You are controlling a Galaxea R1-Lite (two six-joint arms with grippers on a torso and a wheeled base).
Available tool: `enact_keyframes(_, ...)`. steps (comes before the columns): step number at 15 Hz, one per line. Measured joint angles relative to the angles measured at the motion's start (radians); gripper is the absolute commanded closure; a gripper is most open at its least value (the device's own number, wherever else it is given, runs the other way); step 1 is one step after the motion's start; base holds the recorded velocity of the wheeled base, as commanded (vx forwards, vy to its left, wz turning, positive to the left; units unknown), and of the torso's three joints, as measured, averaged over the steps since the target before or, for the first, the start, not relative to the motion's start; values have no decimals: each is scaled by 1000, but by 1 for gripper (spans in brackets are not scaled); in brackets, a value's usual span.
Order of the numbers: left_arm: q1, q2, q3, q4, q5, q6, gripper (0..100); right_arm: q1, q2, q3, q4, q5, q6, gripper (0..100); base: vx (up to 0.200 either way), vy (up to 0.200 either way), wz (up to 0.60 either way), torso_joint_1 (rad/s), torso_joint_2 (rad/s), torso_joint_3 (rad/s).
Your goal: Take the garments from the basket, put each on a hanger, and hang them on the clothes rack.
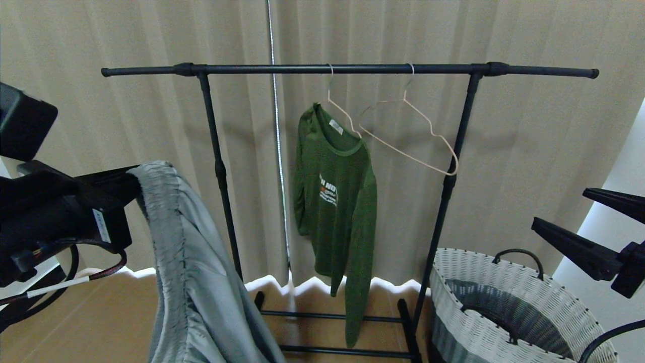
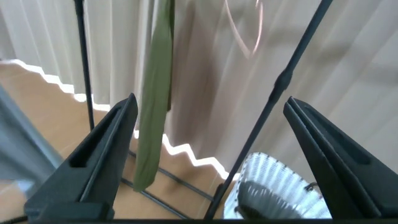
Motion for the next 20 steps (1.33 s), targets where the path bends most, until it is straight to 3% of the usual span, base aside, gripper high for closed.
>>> enact_keyframes(12,-1,-4,36,-28,-1,26,100,-21,2,11,12,-1,-5,0,0,0,0,217,-425,-225)
enact_keyframes(14,1,-12,76,-81,-3,61,100,-44,3,9,80,-20,-24,0,0,0,0,13,-38,-21)
enact_keyframes(17,31,-47,138,-103,-36,119,100,-78,5,-49,292,-34,-95,0,0,0,0,0,0,0)
enact_keyframes(20,88,-77,173,-100,-86,119,100,-81,24,-115,324,-34,-105,0,67,0,0,-1,1,1)
